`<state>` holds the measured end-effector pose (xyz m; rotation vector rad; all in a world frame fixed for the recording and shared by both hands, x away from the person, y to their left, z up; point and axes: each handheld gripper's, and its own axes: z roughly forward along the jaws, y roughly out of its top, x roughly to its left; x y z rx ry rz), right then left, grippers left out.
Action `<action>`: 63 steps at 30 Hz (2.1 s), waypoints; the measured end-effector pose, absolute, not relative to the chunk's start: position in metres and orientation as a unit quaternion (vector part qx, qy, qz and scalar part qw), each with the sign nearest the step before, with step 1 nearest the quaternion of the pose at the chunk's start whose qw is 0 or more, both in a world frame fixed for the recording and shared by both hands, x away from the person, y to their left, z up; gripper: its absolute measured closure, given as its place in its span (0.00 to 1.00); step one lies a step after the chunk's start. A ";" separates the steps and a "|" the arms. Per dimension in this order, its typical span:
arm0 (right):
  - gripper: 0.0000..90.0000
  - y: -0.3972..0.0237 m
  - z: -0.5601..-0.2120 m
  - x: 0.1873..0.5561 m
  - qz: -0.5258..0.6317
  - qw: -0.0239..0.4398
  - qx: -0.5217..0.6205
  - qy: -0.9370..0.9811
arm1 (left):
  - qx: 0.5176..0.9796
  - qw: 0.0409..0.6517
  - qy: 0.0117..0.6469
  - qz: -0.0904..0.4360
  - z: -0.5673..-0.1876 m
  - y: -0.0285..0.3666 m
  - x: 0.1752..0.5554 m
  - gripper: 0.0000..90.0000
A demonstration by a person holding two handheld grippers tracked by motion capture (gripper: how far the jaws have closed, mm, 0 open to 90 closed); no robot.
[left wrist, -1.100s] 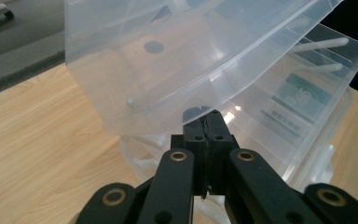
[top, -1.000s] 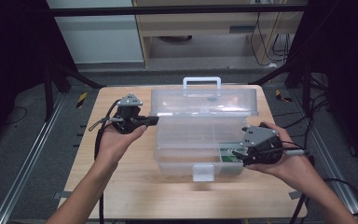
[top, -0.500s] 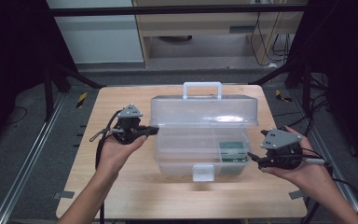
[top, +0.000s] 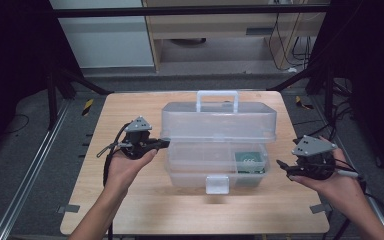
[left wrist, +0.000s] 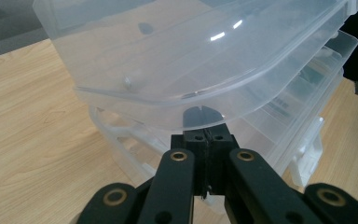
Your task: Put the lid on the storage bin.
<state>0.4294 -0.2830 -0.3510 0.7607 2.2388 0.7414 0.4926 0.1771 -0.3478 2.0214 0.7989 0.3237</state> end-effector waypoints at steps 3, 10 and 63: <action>0.24 -0.287 -0.355 0.430 0.282 0.325 0.299 0.852 | 0.819 0.456 0.323 0.131 -0.350 0.178 0.491 1.00; 0.24 -0.295 -0.359 0.429 0.277 0.322 0.309 0.851 | 0.817 0.459 0.322 0.130 -0.353 0.180 0.489 1.00; 0.25 -0.300 -0.400 0.428 0.257 0.296 0.324 0.861 | 0.818 0.448 0.344 0.107 -0.402 0.199 0.478 1.00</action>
